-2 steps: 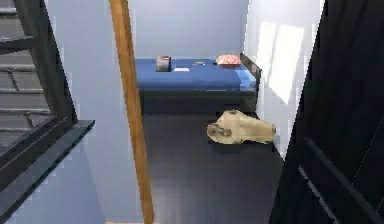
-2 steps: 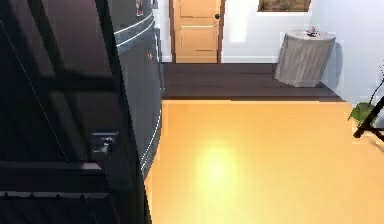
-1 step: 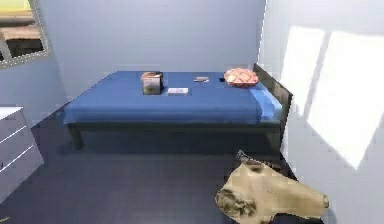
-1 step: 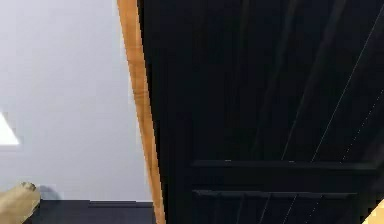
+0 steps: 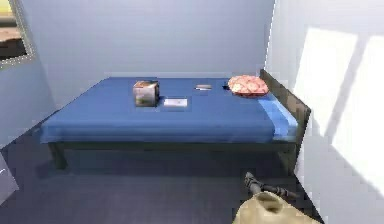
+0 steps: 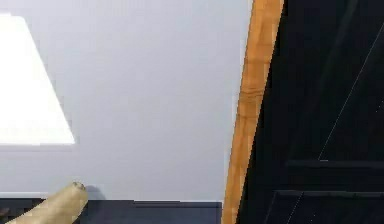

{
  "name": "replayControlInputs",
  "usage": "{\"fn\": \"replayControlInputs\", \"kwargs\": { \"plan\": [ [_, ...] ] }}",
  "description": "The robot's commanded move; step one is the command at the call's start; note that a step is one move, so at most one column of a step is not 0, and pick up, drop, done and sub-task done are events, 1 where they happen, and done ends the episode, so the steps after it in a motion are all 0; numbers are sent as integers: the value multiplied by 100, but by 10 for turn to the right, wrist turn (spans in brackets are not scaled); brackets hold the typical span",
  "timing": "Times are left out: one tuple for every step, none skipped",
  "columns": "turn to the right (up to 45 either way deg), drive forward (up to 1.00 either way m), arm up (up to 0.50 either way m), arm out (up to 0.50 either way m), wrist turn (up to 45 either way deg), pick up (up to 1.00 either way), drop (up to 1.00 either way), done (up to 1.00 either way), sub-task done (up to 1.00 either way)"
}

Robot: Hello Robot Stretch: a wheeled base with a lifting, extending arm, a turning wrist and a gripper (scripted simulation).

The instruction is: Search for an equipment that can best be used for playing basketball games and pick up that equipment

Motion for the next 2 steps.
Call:
{"fn": "replayControlInputs", "kwargs": {
  "plan": [
    [-450,0,0,0,0,0,0,0,0],
    [-120,0,0,0,0,0,0,0,0]
  ]
}}
